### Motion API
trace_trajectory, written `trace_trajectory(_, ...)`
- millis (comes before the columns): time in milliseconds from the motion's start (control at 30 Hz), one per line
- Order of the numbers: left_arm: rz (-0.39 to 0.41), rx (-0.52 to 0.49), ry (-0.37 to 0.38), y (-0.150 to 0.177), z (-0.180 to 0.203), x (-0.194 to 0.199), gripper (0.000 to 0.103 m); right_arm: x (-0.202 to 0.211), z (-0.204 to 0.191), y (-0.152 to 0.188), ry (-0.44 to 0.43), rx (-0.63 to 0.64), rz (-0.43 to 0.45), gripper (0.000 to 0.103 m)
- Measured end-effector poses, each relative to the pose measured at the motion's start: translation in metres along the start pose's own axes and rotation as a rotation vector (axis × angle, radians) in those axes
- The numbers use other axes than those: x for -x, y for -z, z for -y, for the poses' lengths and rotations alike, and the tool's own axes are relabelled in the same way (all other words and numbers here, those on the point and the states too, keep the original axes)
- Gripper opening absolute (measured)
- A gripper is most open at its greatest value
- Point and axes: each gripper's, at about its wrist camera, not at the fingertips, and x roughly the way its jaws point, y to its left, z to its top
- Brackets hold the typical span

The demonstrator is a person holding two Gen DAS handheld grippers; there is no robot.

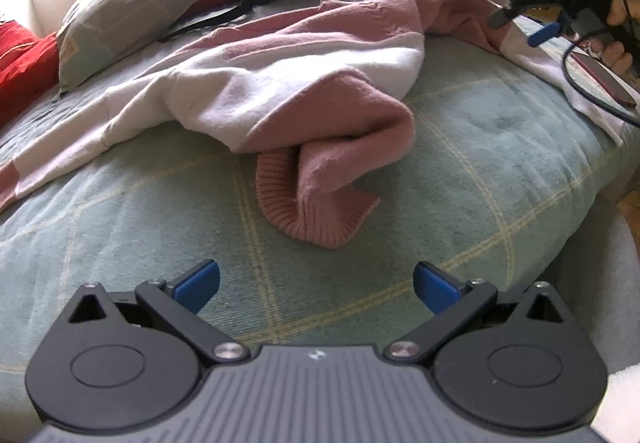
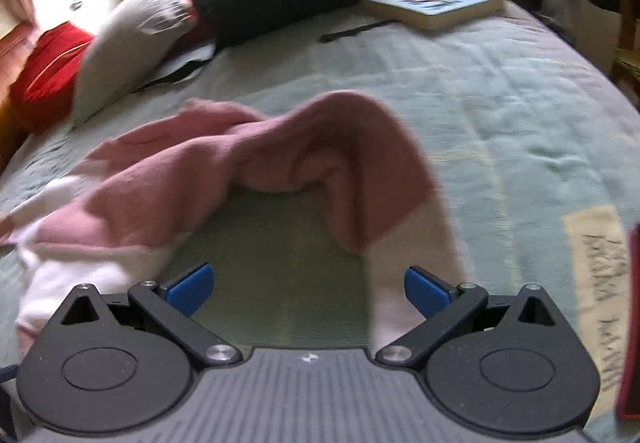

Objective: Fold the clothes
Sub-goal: 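Pull the held sleeve outward from the sweater body with the right gripper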

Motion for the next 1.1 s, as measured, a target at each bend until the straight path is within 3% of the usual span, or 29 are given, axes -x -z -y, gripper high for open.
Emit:
trace_trajectory(233,0.002,-0.025,0.006,-0.002,0.008,0.001,0.102,0.01,0.045,-0.001,0.019,-0.093,0.058,0.103)
trace_trajectory(400,0.002,-0.039,0.001,-0.001,0.013,0.003,0.102,-0.025,0.047,-0.015,0.027,-0.102,0.045,0.103)
trace_trajectory(600,-0.008,-0.015,-0.026,0.002,0.007,0.004,0.102,-0.02,0.005,-0.004,-0.064,-0.026,0.061,0.103)
trace_trajectory(733,-0.001,-0.017,-0.016,0.002,0.008,0.005,0.102,-0.007,-0.028,0.015,-0.16,0.075,0.014,0.103)
trace_trajectory(833,0.002,-0.032,-0.003,0.004,0.011,0.006,0.102,-0.002,-0.038,0.027,-0.164,0.108,-0.017,0.103)
trace_trajectory(967,0.002,-0.033,0.0,0.007,0.01,0.007,0.102,0.008,-0.044,0.039,-0.059,0.14,0.023,0.103)
trace_trajectory(1100,-0.003,-0.023,-0.004,0.008,0.008,0.005,0.102,0.008,-0.044,0.042,0.2,0.207,0.089,0.103)
